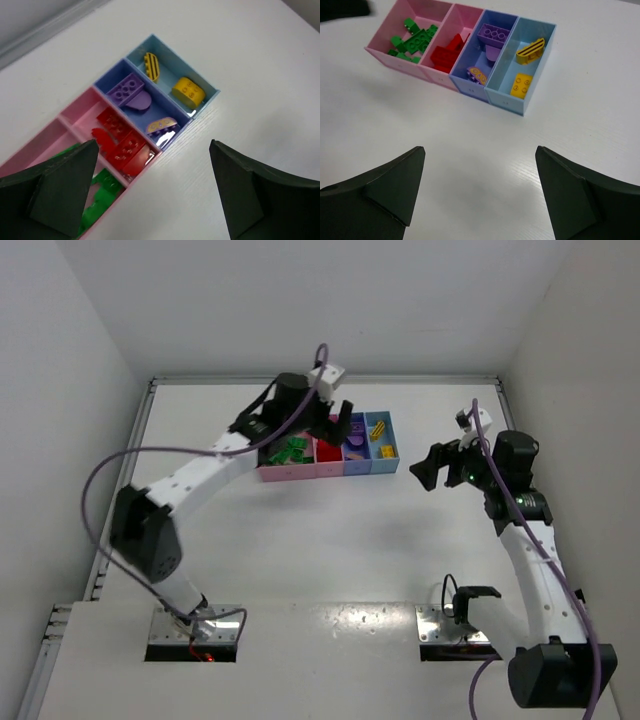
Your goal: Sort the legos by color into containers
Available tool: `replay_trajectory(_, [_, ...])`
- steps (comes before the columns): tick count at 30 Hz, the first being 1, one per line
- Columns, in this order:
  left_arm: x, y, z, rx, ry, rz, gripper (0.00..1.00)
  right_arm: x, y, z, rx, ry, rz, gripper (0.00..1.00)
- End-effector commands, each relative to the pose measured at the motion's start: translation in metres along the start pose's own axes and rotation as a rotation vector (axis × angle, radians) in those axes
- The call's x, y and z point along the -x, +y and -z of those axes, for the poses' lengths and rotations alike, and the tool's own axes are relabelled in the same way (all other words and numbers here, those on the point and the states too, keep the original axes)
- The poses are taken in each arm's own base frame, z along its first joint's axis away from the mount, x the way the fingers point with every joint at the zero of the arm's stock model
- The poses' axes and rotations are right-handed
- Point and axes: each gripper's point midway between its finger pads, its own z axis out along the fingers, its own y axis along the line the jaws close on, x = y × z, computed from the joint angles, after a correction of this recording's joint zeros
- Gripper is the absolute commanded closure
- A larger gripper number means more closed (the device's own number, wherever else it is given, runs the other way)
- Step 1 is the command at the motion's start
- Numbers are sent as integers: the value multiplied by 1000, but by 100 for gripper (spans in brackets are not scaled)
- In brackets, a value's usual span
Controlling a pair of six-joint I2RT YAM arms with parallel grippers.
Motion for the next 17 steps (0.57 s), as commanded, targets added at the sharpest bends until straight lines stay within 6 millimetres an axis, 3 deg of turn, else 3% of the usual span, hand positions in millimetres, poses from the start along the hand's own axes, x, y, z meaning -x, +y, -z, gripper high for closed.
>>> replay_trajectory(1, [-27, 38, 58, 154, 23, -41, 0, -9, -10, -10, -21, 13, -20, 8])
replay_trajectory(2, [-14, 47, 88, 204, -33, -39, 0, -23, -13, -16, -19, 49, -43, 8])
replay_trajectory(4, [-39, 62, 114, 262, 19, -21, 0, -30, -21, -22, -43, 64, -50, 7])
replay_trajectory(5, [-63, 78, 126, 319, 67, -5, 0, -39, -22, -24, -41, 85, -63, 7])
replay_trajectory(6, [-61, 80, 147, 337, 42, 1, 0, -36, -24, -27, -42, 73, -55, 6])
replay_trajectory(8, [-85, 96, 168, 397, 71, 26, 0, -47, -27, -30, -52, 86, -63, 6])
replay_trajectory(10, [-89, 102, 192, 437, 57, 26, 0, -45, -30, -31, -66, 79, -57, 6])
replay_trajectory(14, [-105, 111, 210, 465, 80, 44, 0, -47, -31, -32, -66, 86, -61, 6])
replay_trajectory(17, [-105, 113, 216, 460, 61, 67, 0, -47, -32, -32, -75, 87, -61, 6])
